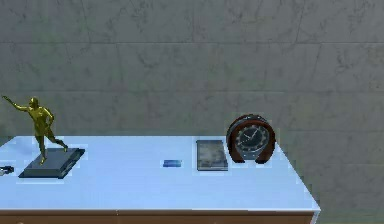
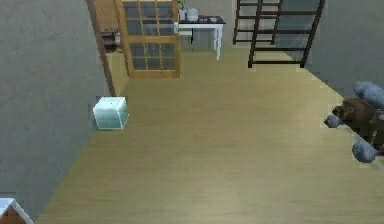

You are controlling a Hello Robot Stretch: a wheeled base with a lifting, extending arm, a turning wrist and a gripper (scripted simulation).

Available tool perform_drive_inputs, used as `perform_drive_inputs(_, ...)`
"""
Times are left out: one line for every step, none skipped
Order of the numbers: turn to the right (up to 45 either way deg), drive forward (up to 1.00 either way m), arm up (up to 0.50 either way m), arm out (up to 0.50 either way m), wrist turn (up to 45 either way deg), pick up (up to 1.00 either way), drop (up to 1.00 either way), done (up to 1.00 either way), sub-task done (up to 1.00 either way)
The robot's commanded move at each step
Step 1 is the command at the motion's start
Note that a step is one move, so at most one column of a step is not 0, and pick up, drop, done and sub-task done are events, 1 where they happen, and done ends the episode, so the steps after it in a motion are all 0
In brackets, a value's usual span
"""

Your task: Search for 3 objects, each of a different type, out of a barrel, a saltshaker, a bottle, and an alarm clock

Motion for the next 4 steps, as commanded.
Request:
perform_drive_inputs(18.0, 0.0, 0.0, 0.0, 0.0, 0.0, 0.0, 0.0, 0.0)
perform_drive_inputs(0.0, 0.0, 0.0, 0.0, 0.0, 0.0, 0.0, 0.0, 1.0)
perform_drive_inputs(45.0, 0.0, 0.0, 0.0, 0.0, 0.0, 0.0, 0.0, 0.0)
perform_drive_inputs(45.0, 0.0, 0.0, 0.0, 0.0, 0.0, 0.0, 0.0, 0.0)
